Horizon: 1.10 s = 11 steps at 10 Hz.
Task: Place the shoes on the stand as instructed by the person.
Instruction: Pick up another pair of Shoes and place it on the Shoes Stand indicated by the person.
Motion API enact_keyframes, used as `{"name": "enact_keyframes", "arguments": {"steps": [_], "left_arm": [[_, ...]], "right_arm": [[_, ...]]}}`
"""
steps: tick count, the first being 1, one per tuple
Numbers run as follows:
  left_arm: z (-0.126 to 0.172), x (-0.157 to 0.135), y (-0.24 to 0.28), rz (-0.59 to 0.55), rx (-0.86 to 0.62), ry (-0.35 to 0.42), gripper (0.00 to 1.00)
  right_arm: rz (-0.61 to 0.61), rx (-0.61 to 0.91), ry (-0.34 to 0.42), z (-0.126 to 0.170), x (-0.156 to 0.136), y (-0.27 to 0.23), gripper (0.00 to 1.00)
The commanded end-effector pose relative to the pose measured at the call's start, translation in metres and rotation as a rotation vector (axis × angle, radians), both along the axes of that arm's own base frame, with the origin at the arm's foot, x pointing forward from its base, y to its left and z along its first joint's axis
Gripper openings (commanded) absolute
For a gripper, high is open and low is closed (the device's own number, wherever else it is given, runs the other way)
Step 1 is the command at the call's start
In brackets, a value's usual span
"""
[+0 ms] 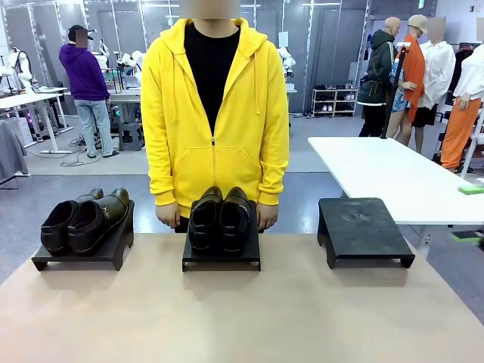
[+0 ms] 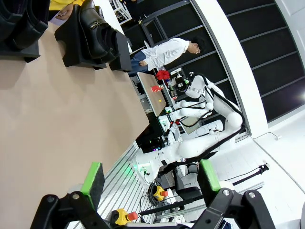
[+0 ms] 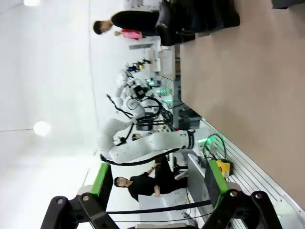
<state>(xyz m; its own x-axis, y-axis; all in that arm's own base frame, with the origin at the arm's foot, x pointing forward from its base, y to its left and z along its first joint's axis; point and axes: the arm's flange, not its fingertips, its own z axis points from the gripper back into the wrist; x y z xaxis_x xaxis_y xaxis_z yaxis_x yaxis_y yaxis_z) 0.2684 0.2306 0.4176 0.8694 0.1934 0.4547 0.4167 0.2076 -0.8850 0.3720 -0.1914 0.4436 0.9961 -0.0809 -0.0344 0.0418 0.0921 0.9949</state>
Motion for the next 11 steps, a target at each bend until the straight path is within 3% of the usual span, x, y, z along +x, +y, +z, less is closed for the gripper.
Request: {"name": "enact_keyframes", "arguments": {"steps": [1,3,5,6,11], "left_arm": [[0.003,-0.004,-0.001,-0.014,0.001,-0.003,1.0],[0.003,-0.004,-0.001,-0.014,0.001,-0.003,1.0],[0.003,-0.004,-0.001,-0.014,0.001,-0.003,1.0],[0.003,-0.004,-0.001,-0.014,0.001,-0.003,1.0],[0.003,-0.004,-0.001,-0.014,0.001,-0.003,1.0]], "right_arm": [[-0.017,0.051,-0.049,-0.014,0.007,-0.027,0.99],[-0.061,0.103,-0.035,-0.034,0.0,-0.049,0.99],[-0.14,0.129,-0.04,-0.044,0.014,-0.059,0.99],[-0.085,0.093,-0.009,-0.04,-0.003,-0.052,0.99],[-0.085,0.093,-0.009,-0.04,-0.003,-0.052,0.99]]}}
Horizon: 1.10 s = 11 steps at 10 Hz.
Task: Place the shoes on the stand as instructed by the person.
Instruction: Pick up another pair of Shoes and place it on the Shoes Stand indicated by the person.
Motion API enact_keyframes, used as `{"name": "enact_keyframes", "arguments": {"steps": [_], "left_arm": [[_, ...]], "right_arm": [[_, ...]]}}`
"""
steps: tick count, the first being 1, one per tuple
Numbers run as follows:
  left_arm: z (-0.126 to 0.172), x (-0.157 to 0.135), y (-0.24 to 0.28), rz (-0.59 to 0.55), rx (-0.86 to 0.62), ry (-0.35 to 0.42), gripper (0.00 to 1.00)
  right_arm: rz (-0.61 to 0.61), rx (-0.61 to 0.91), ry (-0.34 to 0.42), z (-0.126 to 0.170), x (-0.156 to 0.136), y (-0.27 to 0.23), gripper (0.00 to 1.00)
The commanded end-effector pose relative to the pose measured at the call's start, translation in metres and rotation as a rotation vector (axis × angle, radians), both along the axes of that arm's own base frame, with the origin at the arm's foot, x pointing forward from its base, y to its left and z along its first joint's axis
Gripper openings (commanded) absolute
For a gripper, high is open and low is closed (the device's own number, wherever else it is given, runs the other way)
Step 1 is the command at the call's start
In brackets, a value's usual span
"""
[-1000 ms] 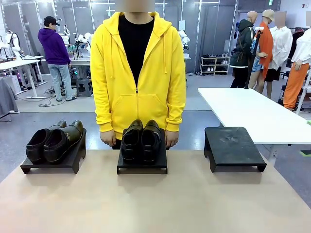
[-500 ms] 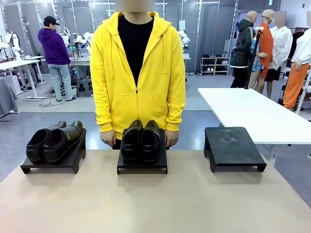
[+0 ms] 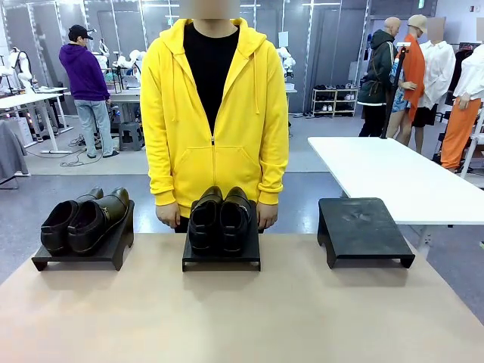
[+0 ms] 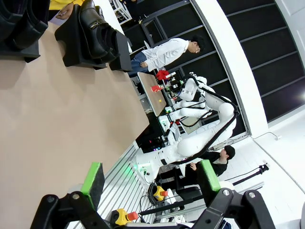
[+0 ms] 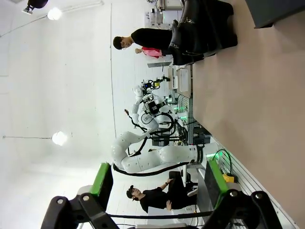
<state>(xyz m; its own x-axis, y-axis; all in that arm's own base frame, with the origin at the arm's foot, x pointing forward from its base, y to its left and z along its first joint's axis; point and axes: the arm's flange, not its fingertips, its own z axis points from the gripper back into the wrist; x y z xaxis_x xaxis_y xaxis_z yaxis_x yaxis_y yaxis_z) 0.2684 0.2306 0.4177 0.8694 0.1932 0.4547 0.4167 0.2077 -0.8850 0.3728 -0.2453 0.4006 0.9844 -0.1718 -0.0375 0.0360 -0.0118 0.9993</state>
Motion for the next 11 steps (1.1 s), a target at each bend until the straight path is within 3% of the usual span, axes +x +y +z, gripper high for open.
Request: {"name": "enact_keyframes", "arguments": {"steps": [1,11], "left_arm": [[0.003,-0.004,-0.0006,-0.014,0.0,-0.003,1.0],[0.003,-0.004,-0.0006,-0.014,0.0,-0.003,1.0]], "right_arm": [[0.01,-0.008,0.001,0.0031,-0.004,0.0023,0.99],[0.01,-0.008,0.001,0.0031,-0.004,0.0023,0.99]]}}
